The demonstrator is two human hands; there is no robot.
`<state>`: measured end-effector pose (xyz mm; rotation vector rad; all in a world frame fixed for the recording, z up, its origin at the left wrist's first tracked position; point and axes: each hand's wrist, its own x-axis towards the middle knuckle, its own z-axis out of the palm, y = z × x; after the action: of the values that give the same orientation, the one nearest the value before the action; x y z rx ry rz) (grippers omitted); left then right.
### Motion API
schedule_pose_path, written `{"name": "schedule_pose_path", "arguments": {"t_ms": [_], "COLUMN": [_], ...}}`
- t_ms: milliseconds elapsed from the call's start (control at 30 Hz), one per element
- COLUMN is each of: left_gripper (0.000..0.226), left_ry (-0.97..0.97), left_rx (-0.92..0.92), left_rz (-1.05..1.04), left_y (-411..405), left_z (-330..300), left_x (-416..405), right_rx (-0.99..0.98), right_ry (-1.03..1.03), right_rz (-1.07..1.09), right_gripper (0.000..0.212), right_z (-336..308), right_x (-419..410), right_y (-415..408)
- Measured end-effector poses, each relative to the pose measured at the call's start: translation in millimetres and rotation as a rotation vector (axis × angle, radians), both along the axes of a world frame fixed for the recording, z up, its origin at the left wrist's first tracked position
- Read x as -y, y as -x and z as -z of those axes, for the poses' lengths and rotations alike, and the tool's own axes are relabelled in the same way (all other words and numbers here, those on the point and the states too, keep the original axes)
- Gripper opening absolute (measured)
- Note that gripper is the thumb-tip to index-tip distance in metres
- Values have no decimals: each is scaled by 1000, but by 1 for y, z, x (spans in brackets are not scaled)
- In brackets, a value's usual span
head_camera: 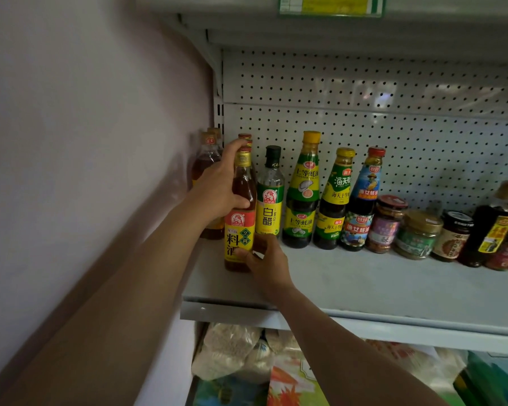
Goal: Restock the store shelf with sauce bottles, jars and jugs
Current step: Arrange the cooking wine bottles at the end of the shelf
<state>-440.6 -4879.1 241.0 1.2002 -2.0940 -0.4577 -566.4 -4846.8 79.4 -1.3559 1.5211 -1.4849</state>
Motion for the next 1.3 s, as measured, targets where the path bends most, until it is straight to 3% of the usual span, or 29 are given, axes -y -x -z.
{"name": "schedule_pose_path", "arguments": {"t_ms": [200, 533, 800, 1300], "left_gripper": [115, 118, 118, 116], "left_ry": [35, 133, 139, 162], "left_rx": [4, 122, 127, 118], "left_rz": [-26, -161, -155, -146], "left_y": [2, 11, 17, 22], "left_z": [-1, 1, 1, 3], "left_x": [13, 47, 66, 85], "right_rx": [-38, -174, -277, -363], "right_ry": [-37, -99, -186, -262], "right_rz": [51, 177, 294, 414], "right_gripper": [48, 39, 35, 48], "right_z": [0, 2, 2, 1], "right_x": [16, 41, 56, 66], "right_y": [2, 8, 7, 0]}}
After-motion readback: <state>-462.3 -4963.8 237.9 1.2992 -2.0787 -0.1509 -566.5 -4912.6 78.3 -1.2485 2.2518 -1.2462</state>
